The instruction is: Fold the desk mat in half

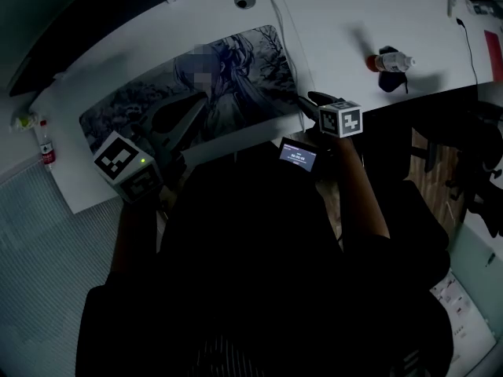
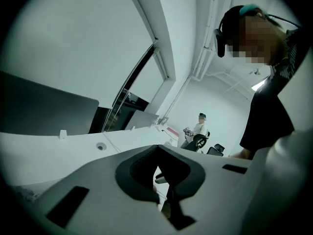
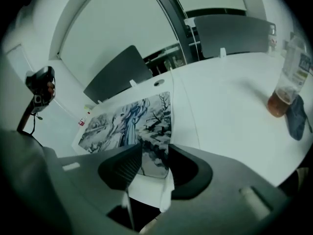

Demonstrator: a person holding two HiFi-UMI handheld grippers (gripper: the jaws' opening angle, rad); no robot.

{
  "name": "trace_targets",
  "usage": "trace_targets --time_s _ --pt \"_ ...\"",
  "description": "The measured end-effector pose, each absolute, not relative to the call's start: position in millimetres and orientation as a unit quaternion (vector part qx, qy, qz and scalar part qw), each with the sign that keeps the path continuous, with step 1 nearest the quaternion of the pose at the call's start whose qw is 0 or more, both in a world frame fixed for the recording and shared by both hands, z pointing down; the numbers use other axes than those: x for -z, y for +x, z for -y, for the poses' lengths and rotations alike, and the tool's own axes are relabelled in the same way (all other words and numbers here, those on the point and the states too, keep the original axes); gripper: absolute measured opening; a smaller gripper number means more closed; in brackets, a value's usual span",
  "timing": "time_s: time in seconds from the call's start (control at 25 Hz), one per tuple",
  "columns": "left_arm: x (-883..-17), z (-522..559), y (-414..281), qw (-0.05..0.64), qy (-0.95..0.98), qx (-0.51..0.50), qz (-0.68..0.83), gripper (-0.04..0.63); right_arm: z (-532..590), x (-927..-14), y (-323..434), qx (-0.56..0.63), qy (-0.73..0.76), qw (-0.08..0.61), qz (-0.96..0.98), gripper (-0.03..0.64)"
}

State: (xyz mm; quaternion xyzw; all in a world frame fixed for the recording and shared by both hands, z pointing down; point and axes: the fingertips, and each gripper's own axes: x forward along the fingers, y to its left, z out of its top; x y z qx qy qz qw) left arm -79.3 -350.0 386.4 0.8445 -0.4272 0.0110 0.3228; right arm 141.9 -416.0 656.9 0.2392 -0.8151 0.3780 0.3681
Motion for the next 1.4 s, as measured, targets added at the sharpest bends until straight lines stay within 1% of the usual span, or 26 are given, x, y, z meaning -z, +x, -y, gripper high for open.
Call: trace_targets --time_s 0.16,0.24,0.32,0.44,0.48,0.52,0.56,0.68,0.8,1.04,1.16,1.4 --pt "-382.4 352.5 -84.6 0.309 0.84 -0.026 0.445 0.006 404.1 -691.5 138.5 -0.39 0.214 0.405 0.799 0.171" --pt "-386.6 352.4 -83.1 0.31 0.837 -0.034 0.449 0.006 394.7 -702.7 135.6 -0.416 0.2 0.411 0.786 0.17" --pt "-389.8 352.7 -81.3 0.316 0.833 -0.036 0.454 0.006 393.3 -710.2 136.3 -0.417 0.193 0.423 0.781 0.168" --pt "-392.7 349.5 -78.6 0.322 0.828 -0.045 0.456 0.006 392.3 -716.1 136.3 -0.419 0.186 0.431 0.777 0.112" --pt "-394.0 349.0 -78.4 0.323 0.827 -0.049 0.458 0.006 394.0 -715.3 136.8 -0.421 0.187 0.429 0.777 0.059" --pt "-395.2 349.2 -79.2 0.322 0.825 -0.052 0.461 0.006 397.5 -714.7 138.3 -0.418 0.189 0.429 0.778 0.024" --pt "-396.0 349.9 -80.8 0.322 0.822 -0.053 0.466 0.006 400.5 -714.4 139.3 -0.412 0.19 0.431 0.78 0.012" --pt "-397.3 351.6 -86.6 0.321 0.816 -0.053 0.478 0.006 397.4 -713.3 135.3 -0.413 0.172 0.436 0.781 0.011" --pt "-396.7 353.8 -88.5 0.318 0.815 -0.052 0.482 0.006 390.1 -709.2 131.4 -0.434 0.157 0.427 0.778 0.011" --pt "-393.3 357.4 -86.5 0.318 0.817 -0.039 0.479 0.006 393.8 -693.7 125.6 -0.421 0.146 0.412 0.795 0.011" --pt "-386.9 364.3 -82.6 0.308 0.826 -0.039 0.47 0.006 400.3 -686.4 122.6 -0.405 0.131 0.409 0.807 0.011" --pt "-371.9 372.5 -75.1 0.292 0.831 -0.055 0.47 0.006 394.1 -676.0 121.3 -0.415 0.086 0.399 0.813 0.011"
